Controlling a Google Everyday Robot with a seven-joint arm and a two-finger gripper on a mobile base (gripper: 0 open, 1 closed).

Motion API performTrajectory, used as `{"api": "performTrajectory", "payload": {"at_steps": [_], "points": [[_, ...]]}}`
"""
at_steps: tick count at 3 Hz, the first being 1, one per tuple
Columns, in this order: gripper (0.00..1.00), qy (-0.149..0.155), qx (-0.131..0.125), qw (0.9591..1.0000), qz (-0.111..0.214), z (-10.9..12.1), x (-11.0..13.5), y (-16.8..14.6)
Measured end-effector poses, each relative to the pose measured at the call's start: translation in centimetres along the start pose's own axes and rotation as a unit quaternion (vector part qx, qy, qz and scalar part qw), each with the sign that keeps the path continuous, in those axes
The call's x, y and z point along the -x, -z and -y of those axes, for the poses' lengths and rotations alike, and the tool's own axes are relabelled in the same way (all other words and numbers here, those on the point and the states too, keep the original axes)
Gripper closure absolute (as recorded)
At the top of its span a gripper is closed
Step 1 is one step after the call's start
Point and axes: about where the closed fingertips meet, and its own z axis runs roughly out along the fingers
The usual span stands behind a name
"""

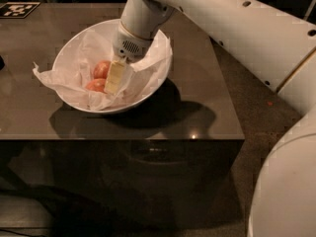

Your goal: Pick apple from white bowl

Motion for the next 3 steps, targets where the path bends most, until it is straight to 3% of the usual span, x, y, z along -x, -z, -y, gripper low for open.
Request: {"api": "performTrajectory", "payload": {"at_steps": [3], "points": [[1.00,0.026,0.016,0.9995,0.007,0.05,1.94,0.98]]}}
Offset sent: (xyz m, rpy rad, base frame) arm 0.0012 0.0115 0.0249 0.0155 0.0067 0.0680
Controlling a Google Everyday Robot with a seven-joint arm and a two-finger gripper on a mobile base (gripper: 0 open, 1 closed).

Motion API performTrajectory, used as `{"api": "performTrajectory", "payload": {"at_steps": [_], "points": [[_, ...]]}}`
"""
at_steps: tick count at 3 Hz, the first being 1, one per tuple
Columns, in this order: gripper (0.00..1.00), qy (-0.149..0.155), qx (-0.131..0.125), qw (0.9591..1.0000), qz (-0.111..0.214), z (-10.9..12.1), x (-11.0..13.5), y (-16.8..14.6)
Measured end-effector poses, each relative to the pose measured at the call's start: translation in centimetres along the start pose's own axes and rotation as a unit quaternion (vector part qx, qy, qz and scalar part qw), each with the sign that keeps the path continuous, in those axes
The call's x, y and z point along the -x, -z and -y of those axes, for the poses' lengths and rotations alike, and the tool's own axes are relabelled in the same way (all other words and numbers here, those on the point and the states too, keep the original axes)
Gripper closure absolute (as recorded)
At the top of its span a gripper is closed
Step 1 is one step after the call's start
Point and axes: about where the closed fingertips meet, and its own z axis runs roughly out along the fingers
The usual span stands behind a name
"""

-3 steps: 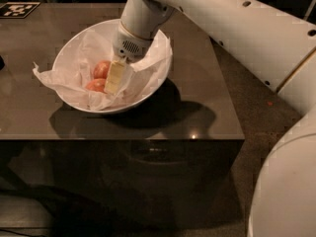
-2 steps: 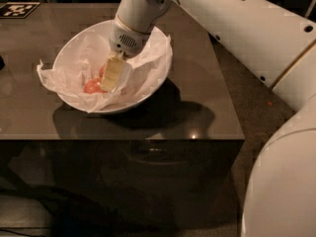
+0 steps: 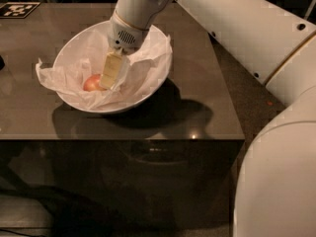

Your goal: Pick apple from white bowl

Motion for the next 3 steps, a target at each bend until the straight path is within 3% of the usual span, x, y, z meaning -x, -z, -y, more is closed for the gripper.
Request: {"api": "performTrajectory", "payload": {"at_steps": [2,3], "points": [[1.00,0.011,-0.026,0.9990,0.035,-0.41,0.08,0.74],[1.00,0.012,-0.027,0.9990,0.034,-0.39,0.15,0.73]]}}
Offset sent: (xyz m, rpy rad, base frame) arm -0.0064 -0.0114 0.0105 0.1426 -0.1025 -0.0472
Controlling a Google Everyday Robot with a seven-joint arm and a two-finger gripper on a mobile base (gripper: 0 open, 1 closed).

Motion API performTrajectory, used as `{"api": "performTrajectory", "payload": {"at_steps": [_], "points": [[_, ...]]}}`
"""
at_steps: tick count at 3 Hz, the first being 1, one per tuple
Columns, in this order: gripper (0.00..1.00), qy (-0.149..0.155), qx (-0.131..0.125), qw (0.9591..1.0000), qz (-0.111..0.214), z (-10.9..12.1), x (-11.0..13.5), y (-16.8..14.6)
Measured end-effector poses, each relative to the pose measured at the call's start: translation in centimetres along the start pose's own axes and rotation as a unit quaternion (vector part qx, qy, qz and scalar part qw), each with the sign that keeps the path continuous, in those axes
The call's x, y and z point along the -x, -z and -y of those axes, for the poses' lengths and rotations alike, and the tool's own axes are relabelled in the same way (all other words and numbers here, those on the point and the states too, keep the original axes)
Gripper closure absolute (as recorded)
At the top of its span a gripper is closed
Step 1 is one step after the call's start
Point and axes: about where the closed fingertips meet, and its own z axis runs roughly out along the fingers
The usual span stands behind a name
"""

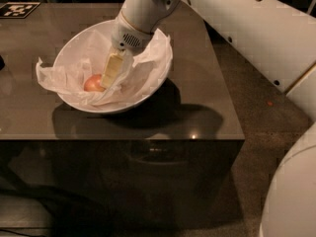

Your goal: Pick apple from white bowl

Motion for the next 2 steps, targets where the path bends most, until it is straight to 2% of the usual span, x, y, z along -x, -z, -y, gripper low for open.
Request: {"api": "performTrajectory", "payload": {"at_steps": [1,2], "points": [[1.00,0.023,-0.036,0.9991,0.001,0.8,1.5,1.3],[1.00,0.042,-0.062,0.9972,-0.004,2.1,3.1,2.8]]}}
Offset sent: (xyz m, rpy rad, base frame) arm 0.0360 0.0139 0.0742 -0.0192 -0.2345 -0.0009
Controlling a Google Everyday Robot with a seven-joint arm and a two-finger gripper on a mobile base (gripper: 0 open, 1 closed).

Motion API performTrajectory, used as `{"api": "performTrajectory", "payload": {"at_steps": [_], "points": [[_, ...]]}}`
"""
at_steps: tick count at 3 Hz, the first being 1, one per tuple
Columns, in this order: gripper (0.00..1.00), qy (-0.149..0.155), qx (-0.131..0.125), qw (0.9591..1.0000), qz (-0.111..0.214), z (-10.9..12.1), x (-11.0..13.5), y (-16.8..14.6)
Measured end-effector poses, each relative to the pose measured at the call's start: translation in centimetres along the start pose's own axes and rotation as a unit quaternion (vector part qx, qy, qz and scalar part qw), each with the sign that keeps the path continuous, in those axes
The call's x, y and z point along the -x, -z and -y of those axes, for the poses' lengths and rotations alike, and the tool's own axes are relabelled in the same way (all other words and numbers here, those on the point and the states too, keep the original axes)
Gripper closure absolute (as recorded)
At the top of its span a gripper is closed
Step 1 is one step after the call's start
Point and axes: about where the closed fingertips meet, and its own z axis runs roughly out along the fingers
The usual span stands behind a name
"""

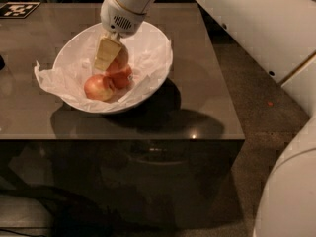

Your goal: Pick apple from white bowl

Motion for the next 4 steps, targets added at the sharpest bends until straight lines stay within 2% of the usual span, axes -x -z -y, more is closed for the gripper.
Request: {"api": "performTrajectory", "payload": {"at_steps": [1,2,3,4], "points": [[1.00,0.009,-0.012,0.9999,-0.008,1.3,1.2,1.0],[1.00,-0.002,-0.009,0.9997,-0.024,2.4,2.3,2.1],[1.00,-0.040,0.015,0.9985,-0.035,4.1,5.5,4.5],[1.00,-0.037,-0.002,0.9991,-0.019,5.0,6.3,5.0]]}}
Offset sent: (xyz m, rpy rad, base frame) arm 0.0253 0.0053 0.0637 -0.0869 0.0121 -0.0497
